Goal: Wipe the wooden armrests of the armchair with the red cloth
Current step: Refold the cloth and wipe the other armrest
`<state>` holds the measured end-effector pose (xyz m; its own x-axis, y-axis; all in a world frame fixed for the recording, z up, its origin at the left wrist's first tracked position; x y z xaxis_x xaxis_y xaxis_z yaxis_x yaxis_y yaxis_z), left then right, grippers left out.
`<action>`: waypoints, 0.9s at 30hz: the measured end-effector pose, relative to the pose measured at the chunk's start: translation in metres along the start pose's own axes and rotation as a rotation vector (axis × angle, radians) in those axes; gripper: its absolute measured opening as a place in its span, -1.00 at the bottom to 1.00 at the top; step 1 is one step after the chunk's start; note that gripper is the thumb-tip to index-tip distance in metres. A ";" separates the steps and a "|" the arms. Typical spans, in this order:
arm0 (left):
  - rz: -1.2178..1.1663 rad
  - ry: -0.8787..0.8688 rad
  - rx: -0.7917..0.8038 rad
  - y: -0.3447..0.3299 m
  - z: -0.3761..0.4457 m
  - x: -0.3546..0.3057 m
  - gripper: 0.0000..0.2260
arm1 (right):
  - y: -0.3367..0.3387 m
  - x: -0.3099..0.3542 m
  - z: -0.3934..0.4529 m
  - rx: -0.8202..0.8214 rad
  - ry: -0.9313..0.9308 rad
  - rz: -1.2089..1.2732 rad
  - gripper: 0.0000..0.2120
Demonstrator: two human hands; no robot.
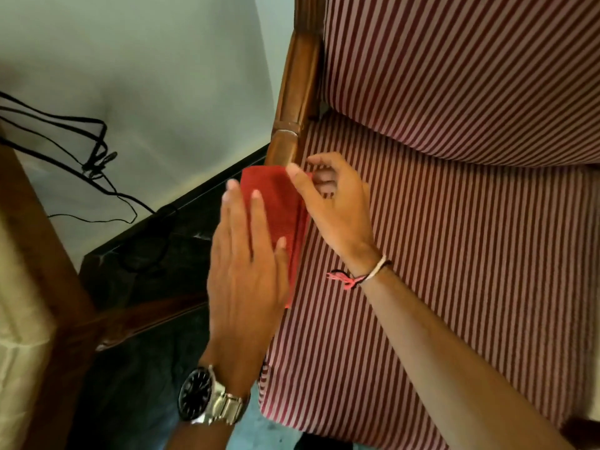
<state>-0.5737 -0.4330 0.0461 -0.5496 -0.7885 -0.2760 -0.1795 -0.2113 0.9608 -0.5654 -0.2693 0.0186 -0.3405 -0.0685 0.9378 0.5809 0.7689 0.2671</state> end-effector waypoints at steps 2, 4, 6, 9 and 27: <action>0.036 -0.131 0.070 -0.014 0.012 -0.013 -0.43 | 0.019 -0.015 -0.010 -0.086 0.043 -0.136 -0.58; 0.099 -0.197 0.131 -0.029 0.018 -0.016 -0.42 | 0.041 -0.041 -0.026 -0.180 0.132 -0.424 -0.54; 0.175 -0.230 0.131 -0.037 0.018 -0.012 -0.40 | 0.054 -0.087 -0.042 -0.141 0.132 -0.794 -0.44; 0.226 -0.261 0.086 -0.043 0.016 -0.009 -0.41 | 0.064 -0.165 -0.058 0.073 0.073 -1.169 -0.31; 0.201 -0.306 0.119 -0.048 -0.010 -0.002 -0.45 | 0.066 -0.215 -0.054 0.027 0.172 -1.271 -0.30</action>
<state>-0.5560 -0.4273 0.0006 -0.7986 -0.5944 -0.0950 -0.1272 0.0125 0.9918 -0.4141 -0.2381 -0.1537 -0.5415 -0.8395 0.0457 -0.0958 0.1156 0.9887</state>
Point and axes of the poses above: each hand's wrist, its own z-axis towards the middle knuckle, its own y-axis out of the back of the hand, x = y × z, the point moved 8 cm from there along z, towards the middle knuckle, and after that the axes turned 4 degrees about -y, right-handed, at the moved point
